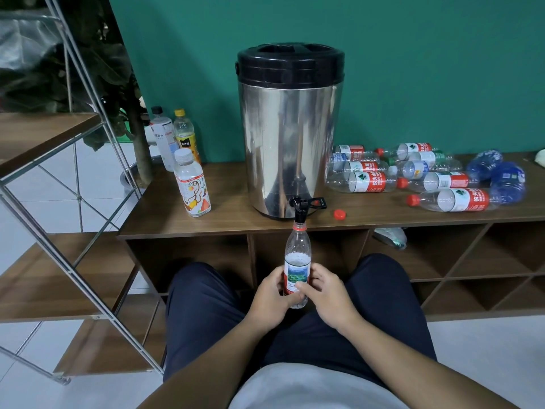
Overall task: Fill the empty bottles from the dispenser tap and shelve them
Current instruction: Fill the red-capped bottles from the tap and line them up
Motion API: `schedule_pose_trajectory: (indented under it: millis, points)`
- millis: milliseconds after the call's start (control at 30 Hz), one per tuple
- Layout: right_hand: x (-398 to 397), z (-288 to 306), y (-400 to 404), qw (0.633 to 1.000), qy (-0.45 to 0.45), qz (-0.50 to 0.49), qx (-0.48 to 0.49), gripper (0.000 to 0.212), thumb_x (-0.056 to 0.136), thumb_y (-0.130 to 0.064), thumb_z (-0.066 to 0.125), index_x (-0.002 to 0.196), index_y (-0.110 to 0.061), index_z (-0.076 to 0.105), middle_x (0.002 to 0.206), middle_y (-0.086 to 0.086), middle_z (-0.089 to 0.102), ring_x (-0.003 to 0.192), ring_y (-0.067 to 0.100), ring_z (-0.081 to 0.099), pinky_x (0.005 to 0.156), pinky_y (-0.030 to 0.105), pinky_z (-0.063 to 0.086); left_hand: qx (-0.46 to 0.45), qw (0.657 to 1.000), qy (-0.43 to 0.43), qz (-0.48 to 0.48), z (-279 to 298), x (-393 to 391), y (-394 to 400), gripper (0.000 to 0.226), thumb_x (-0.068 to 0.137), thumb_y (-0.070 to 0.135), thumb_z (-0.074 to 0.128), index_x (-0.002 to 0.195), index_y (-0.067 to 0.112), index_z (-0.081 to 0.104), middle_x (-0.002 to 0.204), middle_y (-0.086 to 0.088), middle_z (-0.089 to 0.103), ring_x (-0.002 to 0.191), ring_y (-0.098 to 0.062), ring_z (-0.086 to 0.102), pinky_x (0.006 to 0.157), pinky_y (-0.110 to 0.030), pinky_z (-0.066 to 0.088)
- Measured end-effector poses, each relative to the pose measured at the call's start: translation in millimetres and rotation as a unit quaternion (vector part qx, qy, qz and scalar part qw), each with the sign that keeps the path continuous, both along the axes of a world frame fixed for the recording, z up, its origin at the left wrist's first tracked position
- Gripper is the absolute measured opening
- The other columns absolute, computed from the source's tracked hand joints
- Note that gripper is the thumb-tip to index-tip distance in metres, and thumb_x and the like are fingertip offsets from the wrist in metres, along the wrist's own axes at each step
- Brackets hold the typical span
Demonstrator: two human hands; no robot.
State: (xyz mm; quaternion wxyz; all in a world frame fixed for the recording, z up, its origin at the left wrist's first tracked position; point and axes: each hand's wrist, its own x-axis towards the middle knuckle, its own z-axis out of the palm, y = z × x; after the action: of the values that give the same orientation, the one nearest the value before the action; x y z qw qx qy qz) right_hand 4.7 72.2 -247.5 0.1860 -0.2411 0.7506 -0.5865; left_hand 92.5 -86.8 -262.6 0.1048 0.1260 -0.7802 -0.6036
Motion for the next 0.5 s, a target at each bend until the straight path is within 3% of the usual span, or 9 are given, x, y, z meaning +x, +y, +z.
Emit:
schedule_pose_trajectory:
  millis: [500]
  points:
    - [2.1, 2.8, 1.0, 1.000, 0.004, 0.000, 0.004, 0.044, 0.099, -0.017, 0.082, 0.137, -0.034, 0.070, 0.127, -0.014, 0.079, 0.121, 0.008, 0.074, 0.105, 0.042, 0.063, -0.002, 1.000, -0.001, -0.004, 1.3, 0.7, 0.9, 0.061, 0.093, 0.018, 0.092, 0.145, 0.036, 0.067, 0.136, 0.015, 0.076, 0.130, -0.009, 0.071, 0.116, -0.042, 0.058]
